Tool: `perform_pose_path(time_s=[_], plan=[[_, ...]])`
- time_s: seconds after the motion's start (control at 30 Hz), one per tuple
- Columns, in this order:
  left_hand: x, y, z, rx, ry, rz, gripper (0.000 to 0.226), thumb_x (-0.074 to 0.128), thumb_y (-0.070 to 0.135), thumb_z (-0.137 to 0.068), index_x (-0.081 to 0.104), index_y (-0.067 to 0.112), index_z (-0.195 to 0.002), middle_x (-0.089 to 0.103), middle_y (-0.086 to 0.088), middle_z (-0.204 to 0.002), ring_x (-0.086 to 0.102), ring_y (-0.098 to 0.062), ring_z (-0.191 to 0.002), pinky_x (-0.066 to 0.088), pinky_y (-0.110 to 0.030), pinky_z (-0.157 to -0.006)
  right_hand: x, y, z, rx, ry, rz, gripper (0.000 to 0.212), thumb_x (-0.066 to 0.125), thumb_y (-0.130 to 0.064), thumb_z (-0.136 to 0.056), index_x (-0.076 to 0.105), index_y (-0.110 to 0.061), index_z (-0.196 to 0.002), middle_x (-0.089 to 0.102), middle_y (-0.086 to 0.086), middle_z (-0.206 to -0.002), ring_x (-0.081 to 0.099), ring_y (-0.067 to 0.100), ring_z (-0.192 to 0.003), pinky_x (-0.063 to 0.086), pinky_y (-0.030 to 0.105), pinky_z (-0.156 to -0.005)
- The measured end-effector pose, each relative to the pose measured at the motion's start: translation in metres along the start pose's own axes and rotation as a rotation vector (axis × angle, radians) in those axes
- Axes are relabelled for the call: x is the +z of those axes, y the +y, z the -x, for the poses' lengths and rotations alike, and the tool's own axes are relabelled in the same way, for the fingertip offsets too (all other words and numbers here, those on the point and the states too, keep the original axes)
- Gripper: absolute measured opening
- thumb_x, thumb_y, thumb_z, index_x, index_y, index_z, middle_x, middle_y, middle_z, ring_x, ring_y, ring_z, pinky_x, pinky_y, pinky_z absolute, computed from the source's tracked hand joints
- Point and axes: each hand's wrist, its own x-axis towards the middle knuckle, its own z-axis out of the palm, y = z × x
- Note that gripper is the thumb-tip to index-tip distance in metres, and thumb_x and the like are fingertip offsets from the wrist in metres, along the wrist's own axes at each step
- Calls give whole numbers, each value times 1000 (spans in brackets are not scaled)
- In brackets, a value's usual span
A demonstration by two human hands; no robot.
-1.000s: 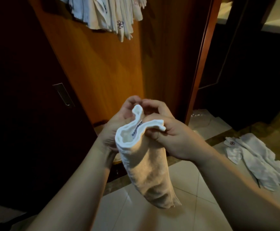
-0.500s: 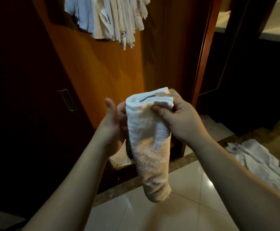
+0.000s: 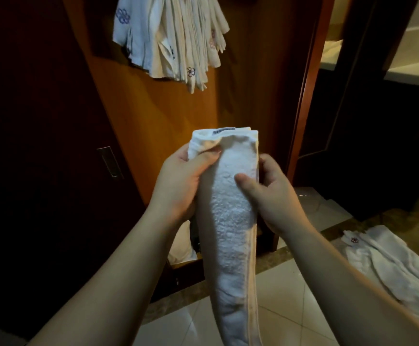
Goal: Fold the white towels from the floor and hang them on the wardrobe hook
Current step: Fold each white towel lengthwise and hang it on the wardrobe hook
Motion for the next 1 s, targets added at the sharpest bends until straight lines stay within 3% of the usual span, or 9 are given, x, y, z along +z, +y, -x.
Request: perform_pose_path(time_s=[0.17, 0.3, 0.47, 0.53, 0.6, 0.67, 0.77, 0.93, 1.0], plan=[[7, 13, -10, -24, 101, 1, 16, 75, 26, -84, 77, 25, -100, 78, -4, -103, 75, -21, -96, 60, -34, -75, 5, 36, 20, 107, -65, -48, 36, 79, -60, -67, 65, -58, -100, 73, -23, -104, 70, -2, -94, 55, 15, -74], [9, 26, -16, -32, 44, 39, 18, 75, 23, -86, 76, 24, -103, 77, -5, -105, 75, -21, -97, 60, -32, -74, 5, 50, 18, 301, -147, 4, 74, 80, -82, -43, 64, -44, -103, 73, -19, -108, 69, -2, -101, 58, 27, -91], [-1, 47, -28, 2, -20, -51, 22, 73, 17, -88, 74, 21, -110, 77, -4, -105, 75, -19, -96, 59, -28, -72, -6, 38, 10, 232, -96, 172, 70, 71, -79, -57, 76, -20, -95, 52, 1, -148, 51, 17, -134, 44, 45, -110], [-6, 56, -32, 25, -49, -88, 20, 74, 18, -87, 77, 24, -105, 78, -2, -103, 75, -17, -94, 59, -26, -71, -7, 34, 5, 168, -100, 230, 53, 75, -69, -70, 78, -21, -92, 52, 2, -142, 45, 23, -138, 39, 47, -113], [-11, 61, -35, 33, -80, -101, 18, 74, 18, -85, 79, 27, -99, 78, -1, -99, 75, -16, -89, 58, -25, -68, -9, 33, 0, 124, -104, 255, 7, 76, -48, -83, 77, -42, -84, 55, -5, -125, 48, 19, -133, 40, 42, -111], [-13, 64, -37, 40, -88, -100, 18, 73, 18, -87, 79, 28, -100, 78, 1, -97, 75, -13, -86, 58, -24, -66, -12, 32, -3, 57, -122, 286, 12, 74, -47, -86, 72, -56, -79, 54, -4, -112, 54, 5, -113, 44, 28, -99], [-14, 63, -40, 30, -72, -25, 21, 69, 16, -90, 74, 23, -109, 77, -1, -100, 75, -16, -91, 59, -27, -70, -17, 27, -6, -38, -137, 358, 18, 64, -64, -83, 67, -47, -84, 48, -7, -103, 52, -2, -96, 40, 8, -78], [-8, 64, -46, 17, -46, 115, 22, 68, 15, -91, 70, 17, -114, 77, -6, -104, 74, -23, -100, 61, -34, -77, -21, 38, -5, 69, -196, 409, 28, 71, -49, -88, 67, -31, -109, 45, -13, -124, 53, 0, -114, 48, 20, -94], [-8, 66, -48, 24, -86, 128, 25, 69, 17, -90, 68, 17, -115, 77, -6, -102, 74, -23, -99, 60, -36, -80, -23, 36, -2, 133, -236, 338, 45, 79, -61, -75, 67, -34, -108, 39, -21, -136, 47, 8, -130, 43, 12, -99]])
